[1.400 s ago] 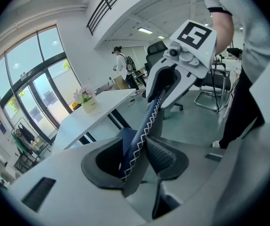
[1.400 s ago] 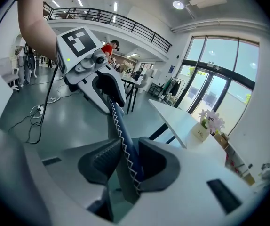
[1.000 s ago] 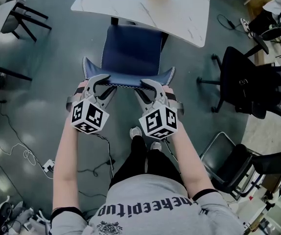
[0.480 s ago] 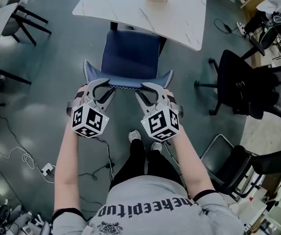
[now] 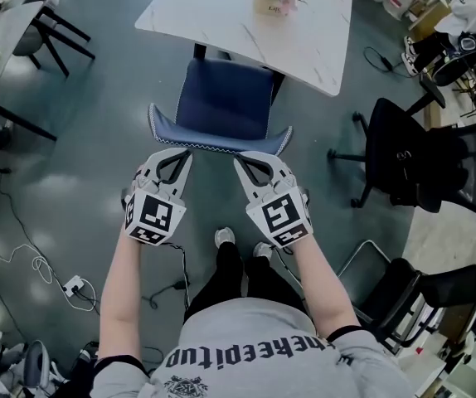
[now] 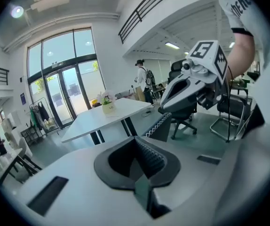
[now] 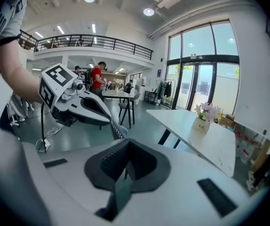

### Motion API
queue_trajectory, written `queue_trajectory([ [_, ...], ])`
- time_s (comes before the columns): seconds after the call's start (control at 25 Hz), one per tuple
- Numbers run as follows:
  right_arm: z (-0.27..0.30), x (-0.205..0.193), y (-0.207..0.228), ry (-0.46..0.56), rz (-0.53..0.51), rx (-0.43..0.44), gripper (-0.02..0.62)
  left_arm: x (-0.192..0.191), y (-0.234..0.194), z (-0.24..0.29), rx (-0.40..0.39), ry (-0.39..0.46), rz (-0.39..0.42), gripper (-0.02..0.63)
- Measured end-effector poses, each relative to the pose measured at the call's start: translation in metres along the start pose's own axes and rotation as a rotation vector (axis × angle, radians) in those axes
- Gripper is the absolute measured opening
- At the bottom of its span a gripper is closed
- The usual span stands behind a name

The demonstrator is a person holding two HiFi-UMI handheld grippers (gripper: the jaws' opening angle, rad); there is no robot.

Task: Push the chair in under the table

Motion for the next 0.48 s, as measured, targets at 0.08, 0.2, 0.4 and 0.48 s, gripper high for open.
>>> queue_trajectory([
  [0.08, -0.007, 0.007, -0.001, 0.034, 0.038, 0.024, 0.011, 0.005, 0.008, -0.007, 0.005, 0.036, -0.052, 0.015],
  [0.2, -0.017, 0.02, -0.002, 0.083, 0.073, 0.062, 0.011, 0.018, 0.018, -0.018, 0.028, 0.086, -0.1, 0.015],
  [0.4, -0.038, 0.039, -0.006, 0.158, 0.086, 0.111, 0.011, 0.046, 0.037, -0.038, 0.06, 0.182, -0.145, 0.015],
  [0.48, -0.047, 0.045, -0.007, 0.184, 0.082, 0.128, 0.011, 0.058, 0.045, -0.046, 0.077, 0.218, -0.149, 0.015],
])
Point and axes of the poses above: the fingertips, and each gripper's own axes: z forward along the fingers, y to its right, x out of its top, the point moved 9 cm from there along -z, backward along the fingers, and after that the axes turned 8 degrees about -x, right-handed, at the moved point
